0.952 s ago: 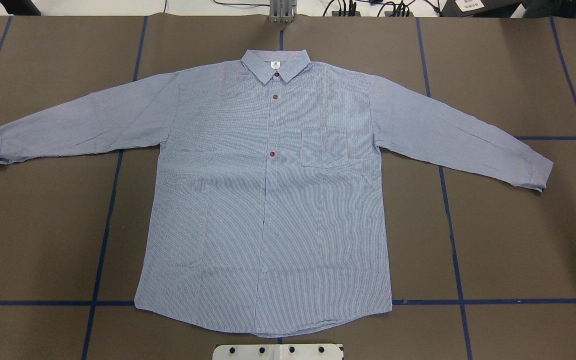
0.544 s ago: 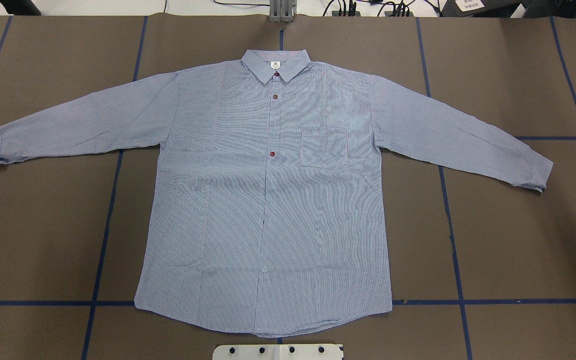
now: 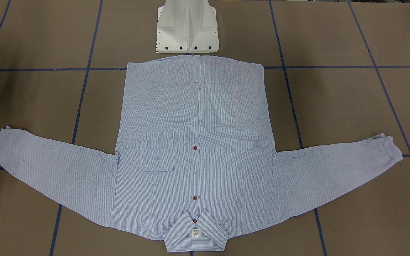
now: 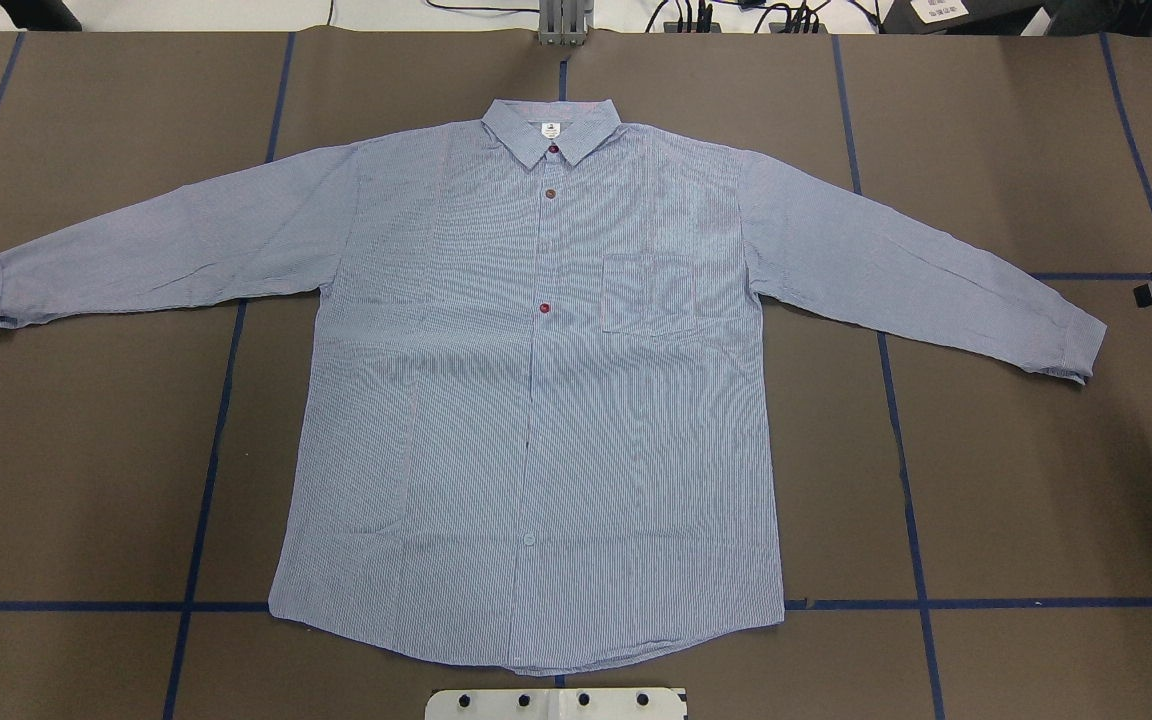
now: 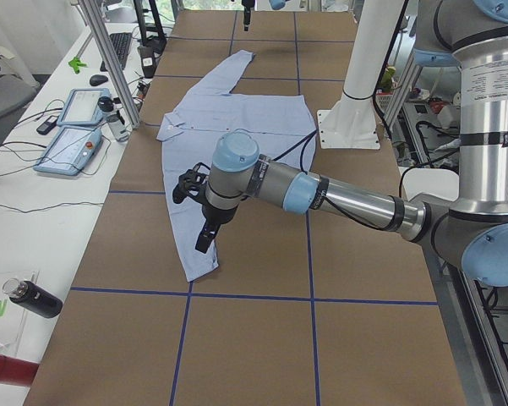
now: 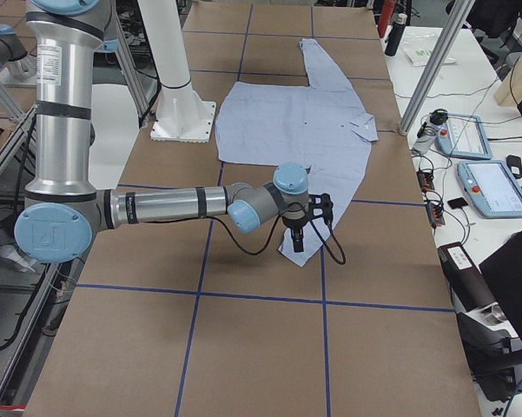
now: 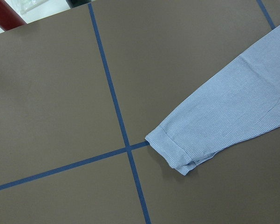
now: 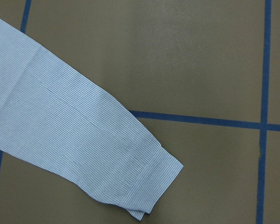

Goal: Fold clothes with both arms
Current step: 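Move the right gripper down to the cuff of the sleeve nearest it and grasp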

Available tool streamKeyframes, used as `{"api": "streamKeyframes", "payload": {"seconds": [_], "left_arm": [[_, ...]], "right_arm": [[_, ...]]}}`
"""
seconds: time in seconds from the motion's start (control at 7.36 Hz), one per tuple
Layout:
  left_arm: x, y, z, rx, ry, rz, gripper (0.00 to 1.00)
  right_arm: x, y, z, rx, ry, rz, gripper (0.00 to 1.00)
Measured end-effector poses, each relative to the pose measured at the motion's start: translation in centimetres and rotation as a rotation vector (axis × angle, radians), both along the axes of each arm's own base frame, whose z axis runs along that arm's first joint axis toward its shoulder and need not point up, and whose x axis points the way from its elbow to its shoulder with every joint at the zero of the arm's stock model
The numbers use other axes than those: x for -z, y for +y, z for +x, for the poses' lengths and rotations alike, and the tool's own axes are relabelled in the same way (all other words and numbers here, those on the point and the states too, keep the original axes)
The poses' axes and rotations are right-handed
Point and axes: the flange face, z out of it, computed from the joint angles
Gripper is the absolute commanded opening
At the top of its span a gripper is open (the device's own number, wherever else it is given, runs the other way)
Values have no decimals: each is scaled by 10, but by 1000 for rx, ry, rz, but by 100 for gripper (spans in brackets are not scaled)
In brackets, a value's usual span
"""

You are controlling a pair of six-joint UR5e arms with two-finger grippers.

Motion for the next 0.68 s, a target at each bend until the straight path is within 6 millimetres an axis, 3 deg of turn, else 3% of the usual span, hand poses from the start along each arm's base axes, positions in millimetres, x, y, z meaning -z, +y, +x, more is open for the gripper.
{"api": "streamKeyframes", "payload": {"seconds": [0.27, 0.68], "left_arm": [[1, 1, 0, -1, 0, 3, 100], [0, 2, 0, -1, 1, 1, 100]], "right_arm": [[-21, 9, -35, -33, -5, 26, 92], [-36, 31, -65, -9, 34, 63, 89]]}}
